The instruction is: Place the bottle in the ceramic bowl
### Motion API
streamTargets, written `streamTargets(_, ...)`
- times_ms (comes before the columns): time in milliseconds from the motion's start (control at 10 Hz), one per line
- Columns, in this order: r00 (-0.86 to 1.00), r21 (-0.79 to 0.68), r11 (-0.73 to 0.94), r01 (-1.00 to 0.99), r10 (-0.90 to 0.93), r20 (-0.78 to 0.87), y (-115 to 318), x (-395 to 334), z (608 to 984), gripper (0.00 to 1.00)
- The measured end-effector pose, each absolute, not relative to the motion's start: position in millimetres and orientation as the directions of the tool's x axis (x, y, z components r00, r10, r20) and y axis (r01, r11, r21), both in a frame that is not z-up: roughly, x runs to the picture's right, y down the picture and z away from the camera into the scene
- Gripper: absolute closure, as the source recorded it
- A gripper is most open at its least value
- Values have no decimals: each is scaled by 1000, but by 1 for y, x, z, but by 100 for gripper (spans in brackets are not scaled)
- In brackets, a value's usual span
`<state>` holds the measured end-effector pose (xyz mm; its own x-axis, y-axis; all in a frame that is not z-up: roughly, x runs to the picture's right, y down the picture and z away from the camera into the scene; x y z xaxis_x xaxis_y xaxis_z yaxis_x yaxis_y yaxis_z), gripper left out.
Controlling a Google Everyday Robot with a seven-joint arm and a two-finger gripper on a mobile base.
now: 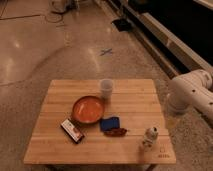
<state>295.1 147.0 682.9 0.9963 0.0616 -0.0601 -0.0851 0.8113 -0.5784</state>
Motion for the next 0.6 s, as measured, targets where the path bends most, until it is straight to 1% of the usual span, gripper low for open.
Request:
streamTargets(300,992,-608,785,-117,125,-30,174,284,671,35)
streamTargets(600,975,-635,755,-164,221,11,189,276,657,35)
